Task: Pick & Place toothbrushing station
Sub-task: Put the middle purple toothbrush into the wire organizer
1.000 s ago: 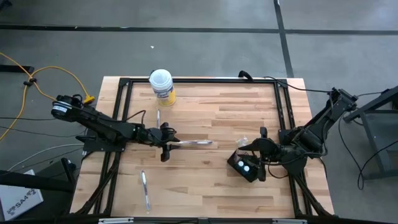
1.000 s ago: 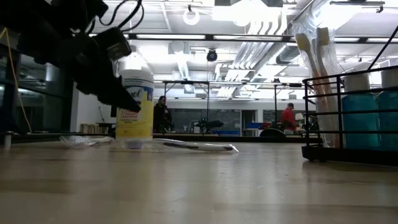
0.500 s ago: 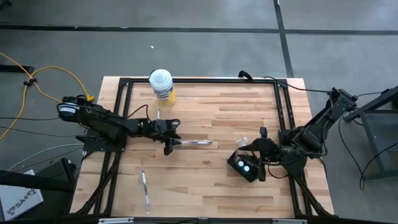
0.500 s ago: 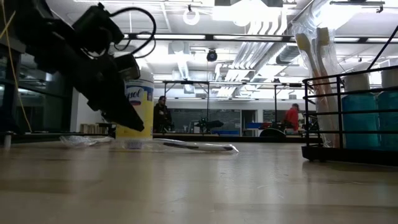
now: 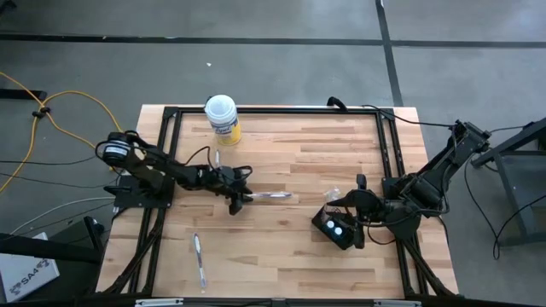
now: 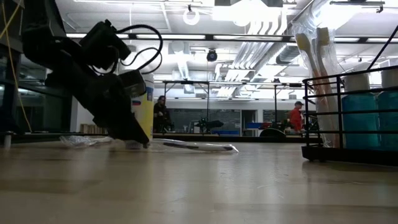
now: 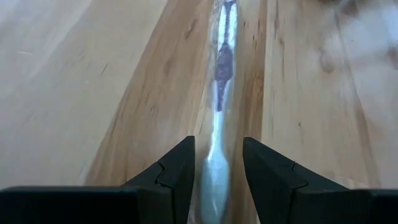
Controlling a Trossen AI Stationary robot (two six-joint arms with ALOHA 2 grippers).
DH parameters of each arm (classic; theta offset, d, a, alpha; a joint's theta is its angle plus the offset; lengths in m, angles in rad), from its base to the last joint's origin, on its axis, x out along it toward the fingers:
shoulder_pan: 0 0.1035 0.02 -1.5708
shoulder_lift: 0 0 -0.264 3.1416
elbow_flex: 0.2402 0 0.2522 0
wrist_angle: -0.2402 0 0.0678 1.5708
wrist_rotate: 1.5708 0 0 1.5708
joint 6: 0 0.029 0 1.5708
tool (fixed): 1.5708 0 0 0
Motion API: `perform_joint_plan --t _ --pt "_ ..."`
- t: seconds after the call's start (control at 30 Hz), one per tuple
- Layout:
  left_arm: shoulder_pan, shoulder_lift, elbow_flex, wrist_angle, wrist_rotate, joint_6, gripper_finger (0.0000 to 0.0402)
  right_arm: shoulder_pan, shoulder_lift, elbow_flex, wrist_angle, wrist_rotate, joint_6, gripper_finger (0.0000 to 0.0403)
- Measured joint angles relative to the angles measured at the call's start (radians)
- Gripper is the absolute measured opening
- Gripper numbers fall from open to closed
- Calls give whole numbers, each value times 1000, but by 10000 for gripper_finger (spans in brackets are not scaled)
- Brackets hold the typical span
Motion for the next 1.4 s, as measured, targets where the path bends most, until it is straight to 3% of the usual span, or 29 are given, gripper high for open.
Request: perform_joint_plan --t 0.47,0.93,1.17,1.4 --pt "0 72 3 88 1 -8 126 0 0 0 0 -1 1 103" --pt "1 72 2 87 5 -32 10 0 0 0 -1 -1 2 103" --pt "-4 -6 -2 89 31 12 11 0 13 0 1 0 3 103" --pt "-39 -131 0 54 -57 121 10 1 64 0 17 -27 4 103"
